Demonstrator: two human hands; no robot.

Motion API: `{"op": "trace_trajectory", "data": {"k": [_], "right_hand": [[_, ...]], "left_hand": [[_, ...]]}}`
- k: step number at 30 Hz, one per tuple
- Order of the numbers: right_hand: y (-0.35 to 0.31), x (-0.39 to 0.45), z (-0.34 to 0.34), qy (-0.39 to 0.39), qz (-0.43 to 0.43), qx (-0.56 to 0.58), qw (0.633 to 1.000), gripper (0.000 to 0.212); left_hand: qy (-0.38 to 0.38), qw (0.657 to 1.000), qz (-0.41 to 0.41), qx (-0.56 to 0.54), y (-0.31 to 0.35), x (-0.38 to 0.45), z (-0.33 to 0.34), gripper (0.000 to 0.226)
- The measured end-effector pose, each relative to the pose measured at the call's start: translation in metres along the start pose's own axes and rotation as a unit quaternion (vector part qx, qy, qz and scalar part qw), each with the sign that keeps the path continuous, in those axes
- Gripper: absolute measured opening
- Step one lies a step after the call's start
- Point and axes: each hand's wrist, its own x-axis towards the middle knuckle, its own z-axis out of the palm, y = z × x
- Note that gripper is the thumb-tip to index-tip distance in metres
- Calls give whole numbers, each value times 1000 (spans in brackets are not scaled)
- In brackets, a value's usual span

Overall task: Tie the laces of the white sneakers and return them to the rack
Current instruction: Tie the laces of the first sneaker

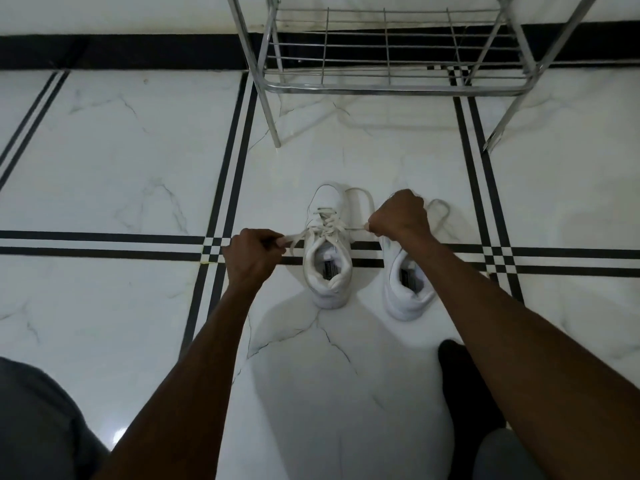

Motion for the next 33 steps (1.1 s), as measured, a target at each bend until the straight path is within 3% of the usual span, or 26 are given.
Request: {"op": "trace_trajectory", "data": {"k": [4,9,15,20,25,30,33], "right_hand": [[5,0,2,8,-7,-18,1000,19],[10,6,6,22,-11,-32,999,42],[27,20,18,6,-33,-26,999,48],[29,28,22,-8,-36,-25,999,39],[25,19,23,32,-84,-76,993,18],[22,21,13,-66,-120,-74,988,15],[6,1,6,-142,-171,52,974,34]], "left_hand": [[0,1000,-3,-9,4,-3,-3,21],[14,1000,-20,-5,4,-2,1,24],[22,999,-39,-28,-7,1,7,17],[34,994,-57,-86,-13,1,11,17],[8,989,-55,-140,-15,-4,11,21],[-26,996,-19,-84,-6,9,4,16],[-80,990,-4,-114,1,9,8,30]]}}
